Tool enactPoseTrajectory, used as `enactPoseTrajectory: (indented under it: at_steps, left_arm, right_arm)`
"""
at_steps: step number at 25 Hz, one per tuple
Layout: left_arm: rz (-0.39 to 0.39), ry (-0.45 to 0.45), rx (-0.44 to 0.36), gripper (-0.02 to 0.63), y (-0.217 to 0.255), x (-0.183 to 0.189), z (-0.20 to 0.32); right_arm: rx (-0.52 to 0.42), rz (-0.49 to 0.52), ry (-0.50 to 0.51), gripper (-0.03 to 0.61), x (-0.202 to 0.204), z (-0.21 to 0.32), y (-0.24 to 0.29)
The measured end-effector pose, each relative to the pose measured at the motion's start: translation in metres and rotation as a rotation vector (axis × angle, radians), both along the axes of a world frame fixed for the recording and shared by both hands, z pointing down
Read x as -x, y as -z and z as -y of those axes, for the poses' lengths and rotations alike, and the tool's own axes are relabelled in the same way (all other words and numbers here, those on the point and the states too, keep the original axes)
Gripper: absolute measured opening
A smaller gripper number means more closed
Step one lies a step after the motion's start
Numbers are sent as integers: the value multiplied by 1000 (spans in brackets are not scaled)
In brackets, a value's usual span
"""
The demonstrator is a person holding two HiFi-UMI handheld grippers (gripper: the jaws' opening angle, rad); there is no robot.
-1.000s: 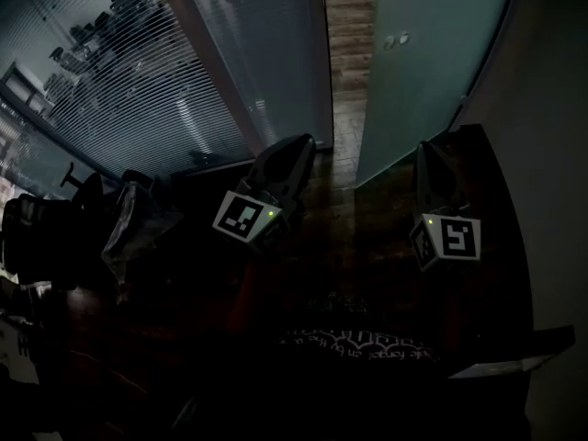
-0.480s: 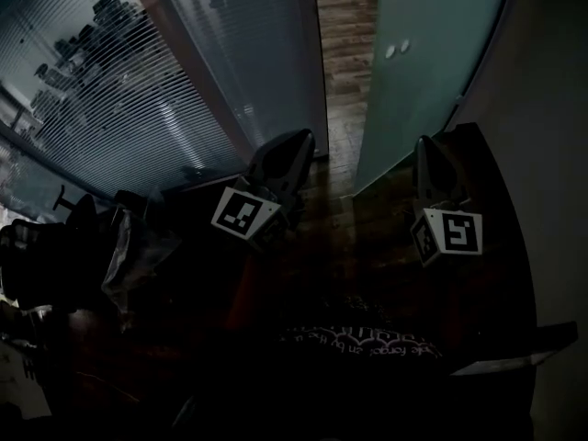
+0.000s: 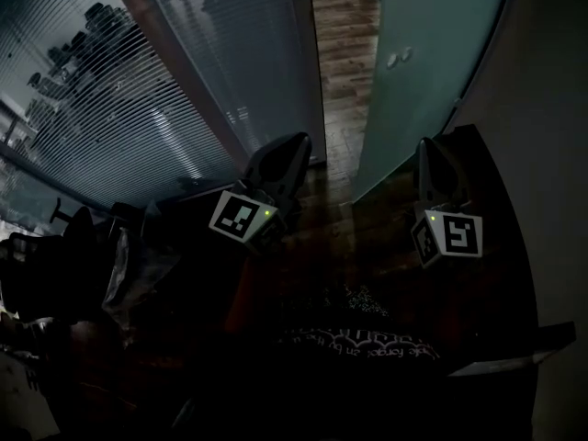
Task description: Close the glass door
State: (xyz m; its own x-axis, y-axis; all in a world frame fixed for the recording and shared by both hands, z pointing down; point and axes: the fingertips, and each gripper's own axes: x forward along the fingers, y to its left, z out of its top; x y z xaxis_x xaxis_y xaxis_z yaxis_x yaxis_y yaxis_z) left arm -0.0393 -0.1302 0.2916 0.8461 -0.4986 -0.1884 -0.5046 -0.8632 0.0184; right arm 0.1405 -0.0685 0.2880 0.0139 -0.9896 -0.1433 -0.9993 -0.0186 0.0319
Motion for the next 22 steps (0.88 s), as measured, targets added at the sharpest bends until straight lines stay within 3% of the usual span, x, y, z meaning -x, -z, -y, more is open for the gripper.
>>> enactPoseTrajectory:
  at_steps: [22]
  left_arm:
    - [-11, 121, 3, 2, 3, -52, 97]
  right_arm:
    - [10, -18, 92, 3, -65, 120, 3]
